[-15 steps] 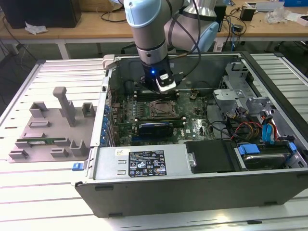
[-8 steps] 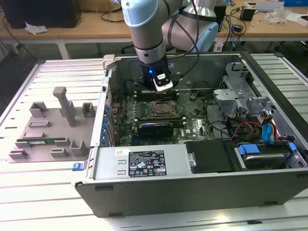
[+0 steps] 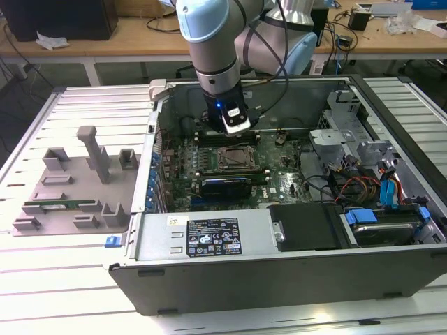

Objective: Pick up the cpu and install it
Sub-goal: 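Install the first cpu locking lever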

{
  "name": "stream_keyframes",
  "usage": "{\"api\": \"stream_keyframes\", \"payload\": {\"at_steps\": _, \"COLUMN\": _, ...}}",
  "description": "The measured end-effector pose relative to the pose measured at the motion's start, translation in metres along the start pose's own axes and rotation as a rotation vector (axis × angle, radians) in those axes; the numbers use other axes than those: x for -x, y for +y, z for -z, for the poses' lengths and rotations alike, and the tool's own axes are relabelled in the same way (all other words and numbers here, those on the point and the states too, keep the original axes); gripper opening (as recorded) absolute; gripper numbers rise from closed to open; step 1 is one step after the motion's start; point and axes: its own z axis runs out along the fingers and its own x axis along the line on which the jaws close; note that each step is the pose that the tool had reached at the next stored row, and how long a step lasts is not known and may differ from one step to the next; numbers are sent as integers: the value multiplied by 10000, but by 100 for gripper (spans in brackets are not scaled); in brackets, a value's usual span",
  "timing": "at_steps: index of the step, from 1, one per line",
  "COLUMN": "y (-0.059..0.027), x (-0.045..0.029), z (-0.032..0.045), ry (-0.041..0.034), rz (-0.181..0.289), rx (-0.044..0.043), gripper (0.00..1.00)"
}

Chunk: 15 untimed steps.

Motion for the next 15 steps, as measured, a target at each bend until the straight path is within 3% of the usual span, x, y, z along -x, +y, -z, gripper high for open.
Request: {"api": "stream_keyframes", "payload": {"at_steps": 15, "y": -24, "x": 31, "z": -47, "ry": -3, "rz": 1, "rx": 6, "gripper": 11}}
